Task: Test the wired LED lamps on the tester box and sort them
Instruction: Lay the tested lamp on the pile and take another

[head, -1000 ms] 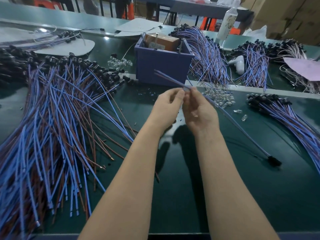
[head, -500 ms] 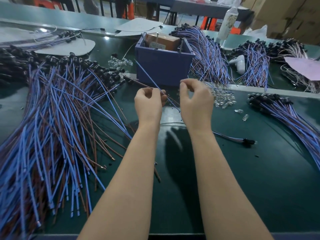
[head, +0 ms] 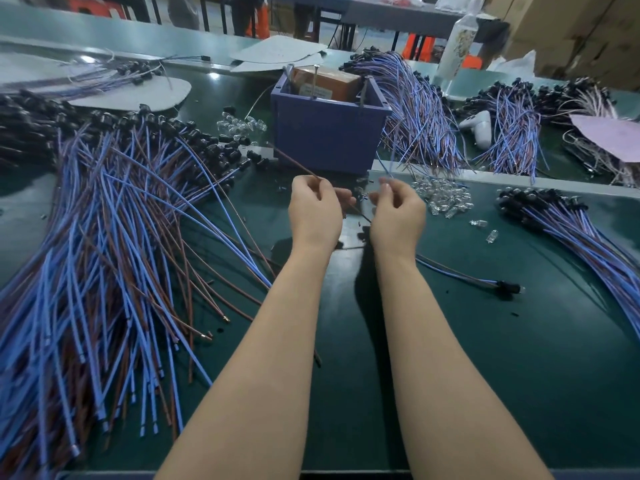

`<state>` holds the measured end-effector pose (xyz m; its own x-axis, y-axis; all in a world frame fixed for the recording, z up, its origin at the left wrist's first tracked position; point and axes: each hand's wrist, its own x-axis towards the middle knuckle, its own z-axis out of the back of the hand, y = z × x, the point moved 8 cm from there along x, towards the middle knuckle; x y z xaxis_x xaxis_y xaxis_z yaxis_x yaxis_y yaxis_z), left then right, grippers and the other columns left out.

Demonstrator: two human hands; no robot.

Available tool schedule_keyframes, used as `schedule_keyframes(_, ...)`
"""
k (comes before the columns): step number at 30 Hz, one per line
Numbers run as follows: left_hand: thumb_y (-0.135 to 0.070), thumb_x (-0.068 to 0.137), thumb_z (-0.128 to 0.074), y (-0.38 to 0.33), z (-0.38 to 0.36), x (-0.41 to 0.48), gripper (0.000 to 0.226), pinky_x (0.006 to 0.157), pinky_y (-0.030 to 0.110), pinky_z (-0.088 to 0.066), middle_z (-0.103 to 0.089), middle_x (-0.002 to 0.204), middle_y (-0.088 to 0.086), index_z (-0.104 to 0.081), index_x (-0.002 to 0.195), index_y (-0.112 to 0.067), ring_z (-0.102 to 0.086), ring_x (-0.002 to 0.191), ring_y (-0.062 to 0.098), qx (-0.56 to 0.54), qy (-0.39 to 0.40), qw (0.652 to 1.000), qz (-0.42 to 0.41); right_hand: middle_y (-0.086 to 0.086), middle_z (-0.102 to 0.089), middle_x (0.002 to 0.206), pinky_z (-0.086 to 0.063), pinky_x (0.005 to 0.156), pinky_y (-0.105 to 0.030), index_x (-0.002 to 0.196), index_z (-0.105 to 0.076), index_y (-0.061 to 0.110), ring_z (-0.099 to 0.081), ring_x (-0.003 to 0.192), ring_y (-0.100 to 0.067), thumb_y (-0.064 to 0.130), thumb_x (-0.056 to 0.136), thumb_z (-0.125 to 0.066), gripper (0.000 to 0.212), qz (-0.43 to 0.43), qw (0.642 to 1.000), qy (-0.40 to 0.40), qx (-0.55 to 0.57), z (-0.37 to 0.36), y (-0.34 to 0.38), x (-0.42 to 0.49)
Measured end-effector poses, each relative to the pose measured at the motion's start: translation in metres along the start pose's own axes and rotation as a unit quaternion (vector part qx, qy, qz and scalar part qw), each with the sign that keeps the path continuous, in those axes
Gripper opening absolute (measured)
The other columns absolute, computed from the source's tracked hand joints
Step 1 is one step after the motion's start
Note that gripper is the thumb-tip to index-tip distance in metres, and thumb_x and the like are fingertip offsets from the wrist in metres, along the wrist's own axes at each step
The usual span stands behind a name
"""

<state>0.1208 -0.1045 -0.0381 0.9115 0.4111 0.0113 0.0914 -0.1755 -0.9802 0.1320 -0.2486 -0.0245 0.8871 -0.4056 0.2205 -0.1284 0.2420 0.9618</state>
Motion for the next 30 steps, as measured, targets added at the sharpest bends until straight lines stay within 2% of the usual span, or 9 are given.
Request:
schedule_keyframes(3,-0.009,0.1,-0.038,-0.009,0.007,0.0,0.012,0.067,0.028,-0.055,-0.063,0.074,0.004,-0.043,0.092,-0.015,-0.065,0.067,0.012,-0.017,-0.018,0.999,-0.028,0.004,-0.061,0.078,-0.047,0.083,-0.025,0.115,-0.059,0.008,-0.059,0.081,-0.013,0.008,0.096,-0.045,0.023,0.039,0.996,-0.077,0.027,0.018,0.013,0.007)
schedule_keyframes(5,-0.006,0.099,-0.04,-0.016,0.017,0.002,0.007,0.068,0.025,-0.056,-0.063,0.077,0.004,-0.045,0.099,-0.01,-0.064,0.068,0.01,-0.046,-0.049,0.997,-0.049,0.01,-0.059,0.073,-0.042,0.076,-0.016,0.114,-0.057,0.007,-0.057,0.077,-0.011,0.008,0.096,-0.046,0.021,0.079,0.989,-0.122,0.032,0.03,0.022,0.008)
schedule_keyframes(7,-0.003,0.098,-0.041,-0.022,0.023,0.004,0.009,0.07,0.022,-0.055,-0.062,0.081,0.003,-0.046,0.104,-0.008,-0.064,0.072,0.009,-0.092,-0.069,0.992,-0.056,0.013,-0.058,0.073,-0.042,0.074,-0.015,0.113,-0.056,0.008,-0.057,0.074,-0.008,0.008,0.096,-0.046,0.02,0.106,0.984,-0.138,0.039,0.036,0.025,0.007)
schedule_keyframes(10,-0.001,0.097,-0.044,-0.028,0.022,0.005,0.015,0.072,0.021,-0.055,-0.062,0.084,0.002,-0.049,0.106,-0.012,-0.065,0.075,0.007,-0.108,-0.069,0.99,-0.065,0.005,-0.061,0.079,-0.046,0.073,-0.023,0.118,-0.057,0.016,-0.056,0.073,-0.01,0.007,0.096,-0.046,0.026,0.122,0.99,-0.076,0.005,0.022,0.026,0.003)
schedule_keyframes(13,-0.002,0.097,-0.044,-0.025,0.011,0.009,0.022,0.068,0.026,-0.057,-0.062,0.082,0.0,-0.053,0.109,-0.018,-0.066,0.065,0.003,-0.013,-0.043,0.996,-0.071,0.001,-0.06,0.082,-0.048,0.08,-0.035,0.125,-0.054,0.016,-0.061,0.083,-0.023,0.002,0.093,-0.044,0.037,0.108,0.992,0.003,-0.067,0.0,0.018,0.0)
schedule_keyframes(18,-0.002,0.096,-0.044,-0.009,0.008,0.015,0.032,0.072,0.034,-0.058,-0.062,0.084,0.004,-0.053,0.126,-0.01,-0.064,0.059,0.006,0.069,-0.039,0.996,-0.052,-0.007,-0.063,0.087,-0.049,0.085,-0.047,0.13,-0.05,0.014,-0.063,0.085,-0.033,-0.001,0.091,-0.041,0.043,0.053,0.994,0.03,-0.087,-0.009,0.001,0.001)
schedule_keyframes(23,-0.003,0.095,-0.046,-0.011,0.007,0.018,0.034,0.068,0.029,-0.058,-0.061,0.078,-0.005,-0.053,0.127,-0.011,-0.062,0.058,-0.002,0.084,-0.044,0.992,-0.083,-0.012,-0.068,0.098,-0.047,0.09,-0.039,0.13,-0.054,0.013,-0.062,0.092,-0.029,0.0,0.09,-0.045,0.043,0.091,0.989,0.043,-0.104,-0.014,0.008,0.0)
schedule_keyframes(27,-0.002,0.095,-0.045,-0.01,0.006,0.017,0.034,0.074,0.033,-0.058,-0.06,0.079,-0.005,-0.053,0.127,-0.01,-0.063,0.066,0.005,0.074,-0.039,0.992,-0.092,-0.006,-0.067,0.094,-0.042,0.079,-0.026,0.132,-0.052,0.013,-0.061,0.086,-0.026,0.004,0.092,-0.049,0.04,0.122,0.986,0.04,-0.104,-0.014,0.012,-0.005)
schedule_keyframes(30,-0.002,0.096,-0.045,-0.013,0.006,0.016,0.034,0.069,0.025,-0.057,-0.06,0.08,-0.005,-0.053,0.128,-0.009,-0.062,0.063,0.0,0.065,-0.039,0.991,-0.113,-0.007,-0.068,0.097,-0.04,0.076,-0.021,0.129,-0.055,0.011,-0.062,0.086,-0.024,0.005,0.092,-0.051,0.038,0.142,0.985,0.025,-0.097,-0.013,0.015,-0.007)
